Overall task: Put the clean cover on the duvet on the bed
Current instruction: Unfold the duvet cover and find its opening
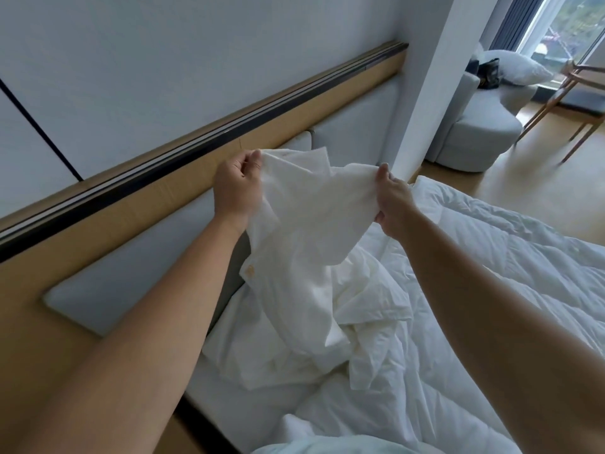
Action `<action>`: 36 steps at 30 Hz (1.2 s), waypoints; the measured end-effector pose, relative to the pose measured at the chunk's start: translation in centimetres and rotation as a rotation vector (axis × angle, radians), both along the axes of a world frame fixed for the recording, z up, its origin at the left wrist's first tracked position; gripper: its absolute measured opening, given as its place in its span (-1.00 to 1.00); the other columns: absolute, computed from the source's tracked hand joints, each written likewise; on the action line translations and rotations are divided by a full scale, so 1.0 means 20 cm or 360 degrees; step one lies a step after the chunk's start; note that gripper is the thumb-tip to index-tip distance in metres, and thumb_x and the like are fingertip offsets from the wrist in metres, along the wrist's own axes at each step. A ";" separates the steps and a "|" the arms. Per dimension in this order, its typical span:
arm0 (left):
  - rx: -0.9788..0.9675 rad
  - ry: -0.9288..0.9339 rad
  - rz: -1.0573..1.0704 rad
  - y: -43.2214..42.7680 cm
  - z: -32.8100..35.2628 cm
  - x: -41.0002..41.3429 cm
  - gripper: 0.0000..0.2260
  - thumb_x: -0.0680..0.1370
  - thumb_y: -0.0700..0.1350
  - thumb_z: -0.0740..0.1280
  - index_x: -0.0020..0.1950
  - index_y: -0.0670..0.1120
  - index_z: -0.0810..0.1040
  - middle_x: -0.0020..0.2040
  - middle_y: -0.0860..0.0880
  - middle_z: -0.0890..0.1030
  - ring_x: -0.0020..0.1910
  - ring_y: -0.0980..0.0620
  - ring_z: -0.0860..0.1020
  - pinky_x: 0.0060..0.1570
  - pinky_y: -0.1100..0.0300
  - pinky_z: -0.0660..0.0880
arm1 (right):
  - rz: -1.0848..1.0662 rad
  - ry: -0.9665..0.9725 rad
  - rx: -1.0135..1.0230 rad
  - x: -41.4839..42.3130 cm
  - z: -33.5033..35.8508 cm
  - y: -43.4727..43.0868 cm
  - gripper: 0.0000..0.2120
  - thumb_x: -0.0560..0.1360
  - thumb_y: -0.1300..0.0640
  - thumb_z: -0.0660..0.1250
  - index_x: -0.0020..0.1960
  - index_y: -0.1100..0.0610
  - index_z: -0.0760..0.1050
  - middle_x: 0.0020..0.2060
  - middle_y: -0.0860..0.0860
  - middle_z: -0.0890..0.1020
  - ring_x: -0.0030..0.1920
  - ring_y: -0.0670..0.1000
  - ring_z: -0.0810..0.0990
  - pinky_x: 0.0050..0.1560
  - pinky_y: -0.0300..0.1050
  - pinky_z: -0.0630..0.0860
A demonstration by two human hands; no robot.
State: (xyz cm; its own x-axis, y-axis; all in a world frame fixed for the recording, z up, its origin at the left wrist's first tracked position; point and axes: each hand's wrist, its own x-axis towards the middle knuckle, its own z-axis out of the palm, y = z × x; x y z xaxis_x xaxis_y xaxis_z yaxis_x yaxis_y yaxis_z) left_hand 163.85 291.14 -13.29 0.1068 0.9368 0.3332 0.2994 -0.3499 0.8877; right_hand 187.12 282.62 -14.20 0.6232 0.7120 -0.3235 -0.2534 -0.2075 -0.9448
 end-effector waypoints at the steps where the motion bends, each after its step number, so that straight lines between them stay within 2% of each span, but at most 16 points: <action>1: 0.0027 -0.0026 0.0069 0.00 0.01 -0.01 -0.67 0.69 0.01 0.23 -0.28 0.06 0.48 -0.39 0.12 0.46 -0.46 0.24 0.40 -0.43 0.40 0.32 | -0.0060 0.0072 -0.0013 0.02 -0.01 -0.01 -0.72 0.65 -0.19 0.20 0.04 -0.02 0.54 -0.03 -0.02 0.60 -0.02 0.03 0.60 0.13 0.15 0.63; 4: 0.0052 -0.0055 0.0107 0.00 0.04 -0.03 -0.69 0.69 -0.03 0.22 -0.27 0.06 0.45 -0.35 0.09 0.46 -0.43 0.24 0.41 -0.41 0.42 0.33 | -0.0152 0.0160 -0.0111 0.07 -0.06 -0.05 -0.83 0.61 -0.05 0.36 -0.09 0.00 0.48 -0.01 -0.01 0.58 0.01 0.05 0.60 0.03 0.07 0.64; 6: 0.0029 -0.0040 0.0021 -0.02 0.04 -0.02 -0.70 0.69 -0.02 0.22 -0.25 0.02 0.48 -0.35 0.07 0.47 -0.40 0.19 0.40 -0.37 0.34 0.39 | -0.0193 0.0094 -0.0265 0.08 -0.10 -0.07 -0.87 0.56 0.06 0.43 0.00 0.08 0.51 0.00 0.03 0.60 -0.04 0.05 0.60 -0.03 0.03 0.63; 8: -0.0002 -0.0052 -0.0077 -0.04 0.04 0.01 -0.70 0.69 -0.02 0.23 -0.23 -0.02 0.50 -0.36 0.07 0.46 -0.40 0.19 0.39 -0.36 0.30 0.41 | -0.0264 -0.0364 -0.0418 0.07 -0.14 -0.08 -0.69 0.49 0.07 0.46 0.16 0.18 0.51 0.02 0.07 0.59 0.02 0.09 0.59 0.12 0.09 0.60; 10: -0.0015 -0.0051 -0.0156 -0.07 0.04 0.04 -0.75 0.68 -0.02 0.26 -0.17 -0.02 0.56 -0.34 0.11 0.50 -0.39 0.22 0.42 -0.33 0.33 0.42 | -0.0286 -0.1027 -0.0256 -0.03 -0.14 -0.10 -0.68 0.47 0.04 0.48 0.11 0.18 0.51 -0.01 0.08 0.60 0.03 0.10 0.58 0.16 0.07 0.53; 12: -0.0001 -0.0006 -0.0229 -0.09 0.04 0.08 -0.86 0.65 -0.02 0.33 -0.05 -0.01 0.62 -0.25 0.13 0.60 -0.31 0.24 0.54 -0.29 0.35 0.48 | 0.0039 -0.1418 0.0135 -0.19 -0.12 -0.12 -0.76 0.47 -0.02 0.50 -0.06 0.15 0.58 -0.12 0.02 0.65 -0.08 0.05 0.62 0.02 -0.02 0.53; 14: 0.0029 0.0097 -0.0269 -0.10 0.05 0.10 -0.87 0.59 -0.05 0.42 0.09 -0.06 0.65 -0.12 0.06 0.66 -0.18 0.15 0.62 -0.24 0.33 0.56 | 0.0617 -0.1584 0.0276 -0.35 -0.12 -0.14 -0.70 0.46 -0.17 0.48 -0.15 0.07 0.62 -0.20 -0.09 0.67 -0.18 -0.07 0.62 -0.10 -0.13 0.52; 17: 0.0110 0.0278 -0.0257 -0.09 0.06 0.10 -0.76 0.51 -0.12 0.49 0.17 -0.06 0.61 -0.06 0.05 0.64 -0.16 0.08 0.62 -0.29 0.41 0.55 | 0.1455 -0.1723 -0.0038 -0.49 -0.17 -0.15 -0.56 0.42 -0.33 0.42 0.06 0.01 0.60 -0.10 -0.11 0.66 -0.11 -0.09 0.63 -0.04 -0.15 0.60; 20: 0.0266 0.0472 -0.0155 -0.06 0.07 0.08 -0.68 0.49 -0.21 0.46 0.23 -0.07 0.57 -0.03 0.02 0.60 -0.19 0.06 0.58 -0.37 0.56 0.43 | 0.1713 -0.1802 -0.0262 -0.50 -0.29 -0.18 -0.58 0.44 -0.19 0.50 0.13 0.08 0.62 -0.15 -0.10 0.63 -0.16 -0.05 0.61 -0.11 -0.14 0.56; 23: 0.0356 0.0607 0.0084 -0.03 0.04 0.03 -0.68 0.52 -0.29 0.41 0.26 -0.13 0.54 -0.05 -0.01 0.58 -0.19 0.07 0.51 -0.42 0.49 0.38 | 0.1766 -0.1907 -0.0369 -0.49 -0.36 -0.22 -0.71 0.41 -0.21 0.53 -0.19 -0.02 0.58 -0.36 -0.19 0.45 -0.31 -0.15 0.44 -0.32 -0.25 0.30; 25: 0.0304 0.0619 0.0197 -0.02 0.00 0.00 -0.68 0.55 -0.30 0.38 0.30 -0.15 0.51 0.03 -0.09 0.64 -0.12 0.02 0.56 -0.34 0.44 0.39 | 0.1762 -0.1977 -0.0462 -0.48 -0.36 -0.23 -0.56 0.37 -0.23 0.54 -0.35 -0.07 0.33 -0.38 -0.16 0.40 -0.34 -0.12 0.41 -0.38 -0.23 0.23; 26: 0.0266 0.0616 0.0225 -0.02 -0.02 -0.01 -0.67 0.57 -0.28 0.37 0.33 -0.15 0.50 0.07 -0.11 0.65 -0.08 -0.02 0.60 -0.28 0.38 0.45 | 0.1754 -0.2001 -0.0492 -0.47 -0.35 -0.23 -0.56 0.37 -0.21 0.54 -0.36 -0.07 0.32 -0.37 -0.15 0.42 -0.31 -0.08 0.44 -0.37 -0.20 0.25; 30: 0.0101 0.0677 0.0071 -0.04 -0.08 0.00 -0.59 0.57 -0.19 0.39 0.41 -0.11 0.44 0.20 -0.16 0.56 0.07 -0.08 0.56 -0.01 0.13 0.57 | 0.1601 -0.1930 -0.0278 -0.39 -0.24 -0.22 -0.83 0.47 -0.02 0.51 -0.15 0.09 0.67 -0.32 -0.15 0.57 -0.20 -0.03 0.55 -0.21 -0.17 0.42; 33: 0.0288 0.0821 -0.0250 -0.10 -0.10 0.04 -0.70 0.52 -0.24 0.37 0.25 -0.07 0.59 0.30 -0.12 0.48 0.26 -0.11 0.44 0.22 0.09 0.48 | 0.1443 -0.1863 -0.0021 -0.31 -0.14 -0.22 -0.89 0.52 0.11 0.48 -0.04 0.15 0.71 -0.18 -0.01 0.65 -0.17 0.00 0.59 -0.10 -0.18 0.47; 35: 0.0325 0.0663 -0.0556 -0.17 -0.09 0.07 -0.78 0.50 -0.28 0.30 0.05 -0.08 0.66 0.14 -0.06 0.63 0.13 -0.08 0.57 0.13 0.25 0.49 | 0.1392 -0.1719 0.0005 -0.26 -0.07 -0.22 -0.90 0.54 0.15 0.45 0.02 0.16 0.69 -0.11 0.06 0.65 -0.15 0.00 0.56 -0.06 -0.18 0.46; 36: 0.0194 0.0533 -0.0732 -0.21 -0.08 0.09 -0.78 0.49 -0.27 0.27 0.00 -0.08 0.67 0.02 -0.03 0.68 0.00 -0.08 0.62 0.03 0.27 0.54 | 0.1375 -0.1620 -0.0013 -0.24 -0.04 -0.22 -0.91 0.55 0.16 0.44 0.02 0.16 0.67 -0.12 0.09 0.65 -0.17 -0.01 0.55 -0.06 -0.17 0.46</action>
